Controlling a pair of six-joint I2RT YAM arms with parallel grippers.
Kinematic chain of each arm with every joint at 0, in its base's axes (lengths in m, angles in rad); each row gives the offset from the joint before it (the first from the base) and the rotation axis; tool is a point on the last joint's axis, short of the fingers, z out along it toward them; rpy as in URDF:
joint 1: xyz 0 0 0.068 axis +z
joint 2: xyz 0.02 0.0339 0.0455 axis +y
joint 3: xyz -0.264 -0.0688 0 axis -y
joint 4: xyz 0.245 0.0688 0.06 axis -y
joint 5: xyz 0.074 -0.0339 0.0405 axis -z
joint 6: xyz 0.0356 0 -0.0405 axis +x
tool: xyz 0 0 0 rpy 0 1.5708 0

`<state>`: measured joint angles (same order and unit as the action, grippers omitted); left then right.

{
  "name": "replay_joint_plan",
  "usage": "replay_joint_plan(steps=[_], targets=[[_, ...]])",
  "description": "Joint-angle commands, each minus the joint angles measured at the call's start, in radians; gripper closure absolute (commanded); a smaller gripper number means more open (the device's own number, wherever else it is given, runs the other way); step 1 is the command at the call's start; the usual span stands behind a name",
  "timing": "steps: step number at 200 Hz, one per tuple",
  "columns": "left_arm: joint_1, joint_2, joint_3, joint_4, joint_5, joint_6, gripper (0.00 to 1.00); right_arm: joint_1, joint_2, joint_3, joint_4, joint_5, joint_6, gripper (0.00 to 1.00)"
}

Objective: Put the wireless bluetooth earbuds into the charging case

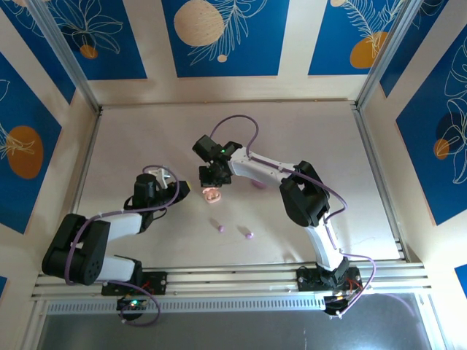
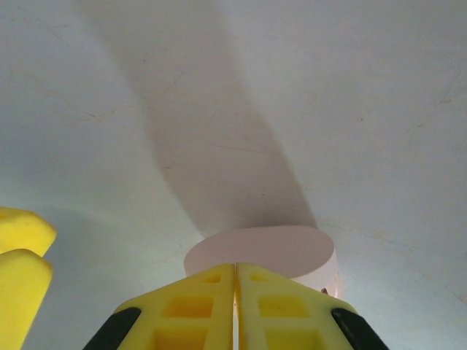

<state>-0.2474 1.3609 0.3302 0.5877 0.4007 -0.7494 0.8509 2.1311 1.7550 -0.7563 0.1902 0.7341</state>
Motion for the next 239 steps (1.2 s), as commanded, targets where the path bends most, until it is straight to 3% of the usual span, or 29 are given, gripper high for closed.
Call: replay_joint_plan(steps=[1,133,239], targets=[[-0.013,0.010,0.023,0.014,0.027,0.022,0.72,0.012,-0.011,-0.023,-0.039,-0.011,0.000,0.90],[-0.020,0.023,0.030,0.017,0.030,0.025,0.70,0.037,-0.153,-0.173,0.021,0.018,0.024,0.89],[-0.030,0.123,0.109,0.004,0.116,0.044,0.69,0.026,-0.283,-0.460,0.243,-0.089,0.090,0.87]])
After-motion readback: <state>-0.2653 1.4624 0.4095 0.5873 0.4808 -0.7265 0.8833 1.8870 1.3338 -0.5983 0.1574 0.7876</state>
